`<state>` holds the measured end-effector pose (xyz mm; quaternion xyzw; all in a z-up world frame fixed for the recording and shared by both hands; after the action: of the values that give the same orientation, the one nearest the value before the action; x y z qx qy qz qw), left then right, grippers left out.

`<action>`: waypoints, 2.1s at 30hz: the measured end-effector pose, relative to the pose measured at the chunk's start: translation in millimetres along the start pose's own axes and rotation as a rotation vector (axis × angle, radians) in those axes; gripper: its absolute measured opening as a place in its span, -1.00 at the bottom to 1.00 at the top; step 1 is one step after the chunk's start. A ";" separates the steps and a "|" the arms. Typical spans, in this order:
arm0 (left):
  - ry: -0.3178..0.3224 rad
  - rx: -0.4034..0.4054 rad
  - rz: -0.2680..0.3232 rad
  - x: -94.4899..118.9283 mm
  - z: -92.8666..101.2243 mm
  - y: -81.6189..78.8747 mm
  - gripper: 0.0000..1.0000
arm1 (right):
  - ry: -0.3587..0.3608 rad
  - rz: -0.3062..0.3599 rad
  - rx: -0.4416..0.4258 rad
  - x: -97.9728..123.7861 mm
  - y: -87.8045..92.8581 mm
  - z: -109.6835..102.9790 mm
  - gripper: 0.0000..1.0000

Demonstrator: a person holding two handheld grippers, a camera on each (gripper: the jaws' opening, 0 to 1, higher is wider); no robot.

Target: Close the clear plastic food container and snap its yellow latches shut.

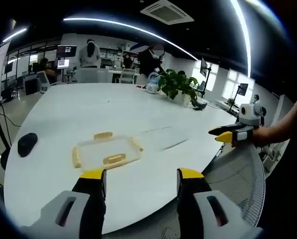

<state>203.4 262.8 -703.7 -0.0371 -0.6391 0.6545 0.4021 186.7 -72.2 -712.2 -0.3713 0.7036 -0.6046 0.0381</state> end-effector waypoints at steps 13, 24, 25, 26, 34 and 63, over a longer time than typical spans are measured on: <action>-0.013 0.013 0.019 -0.1 2.7 -9.1 0.13 | -0.017 0.032 0.003 0.5 -13.1 -0.6 -0.21; -0.023 -0.003 0.027 2.8 -5.1 -20.4 0.09 | -0.072 0.063 0.011 -9.9 -34.5 2.8 -0.23; -0.023 -0.002 0.030 2.7 -5.6 -21.0 0.09 | -0.073 0.062 0.009 -10.8 -34.8 2.7 -0.23; -0.025 -0.001 0.034 2.4 -6.9 -21.7 0.09 | -0.076 0.061 0.008 -12.5 -35.4 2.5 -0.23; 0.006 -0.056 0.003 -5.0 -17.8 -25.6 0.09 | -0.106 0.057 0.033 -29.4 -45.6 -7.5 -0.23; 0.145 -0.283 -0.184 -43.0 -81.1 -30.5 0.09 | -0.172 -0.062 0.264 -106.6 -64.8 -26.1 -0.21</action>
<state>292.6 299.2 -711.9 -0.0818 -0.6949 0.5140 0.4961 281.4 10.3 -690.4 -0.4351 0.6004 -0.6587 0.1277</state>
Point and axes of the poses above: the point that each gripper's makers call its tool centre point, and the gripper's own axes: x roughly backward along the fingers, z roughly to its right, y roughly out of its underside, the point moved 8 cm from there along x, roughly backward along the fingers, and after that the axes turned 1 degree about -x, right-handed, at the moved point
